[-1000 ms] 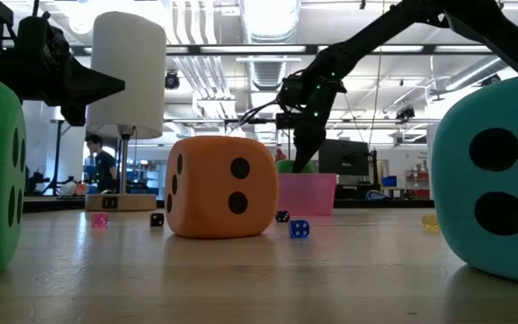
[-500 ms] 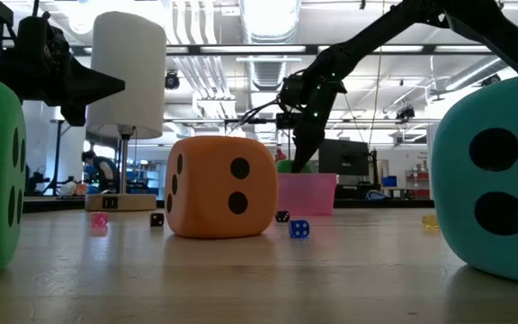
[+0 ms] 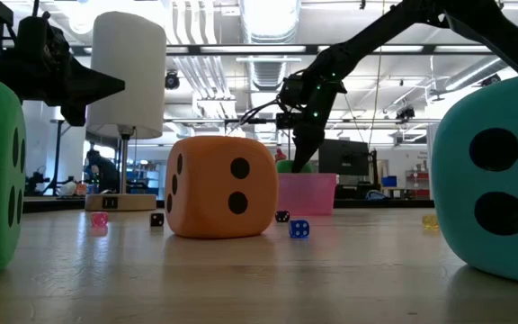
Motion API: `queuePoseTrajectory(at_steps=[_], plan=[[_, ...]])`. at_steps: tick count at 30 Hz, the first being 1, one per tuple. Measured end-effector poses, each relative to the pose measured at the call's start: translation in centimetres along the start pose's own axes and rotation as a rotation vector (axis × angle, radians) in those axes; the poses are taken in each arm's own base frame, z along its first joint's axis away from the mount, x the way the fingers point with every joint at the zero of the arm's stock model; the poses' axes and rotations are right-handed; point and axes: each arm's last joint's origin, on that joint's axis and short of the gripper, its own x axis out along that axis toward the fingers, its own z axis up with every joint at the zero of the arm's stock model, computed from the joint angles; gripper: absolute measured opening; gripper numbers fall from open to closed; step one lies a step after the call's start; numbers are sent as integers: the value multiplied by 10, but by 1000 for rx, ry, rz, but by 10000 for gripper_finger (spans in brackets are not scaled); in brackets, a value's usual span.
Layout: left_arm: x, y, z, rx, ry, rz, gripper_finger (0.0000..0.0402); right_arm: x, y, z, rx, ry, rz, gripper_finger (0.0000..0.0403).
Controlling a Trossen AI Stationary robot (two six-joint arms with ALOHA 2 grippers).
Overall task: Pick & Place Dice
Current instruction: Put the right big green dice into the red container
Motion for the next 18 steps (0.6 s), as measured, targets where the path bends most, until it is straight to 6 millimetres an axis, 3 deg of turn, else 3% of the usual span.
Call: queuePoseTrajectory(at_steps=[18], plan=[[0, 0, 0, 0, 0, 0, 6, 0, 0, 0, -4, -3, -2, 400]])
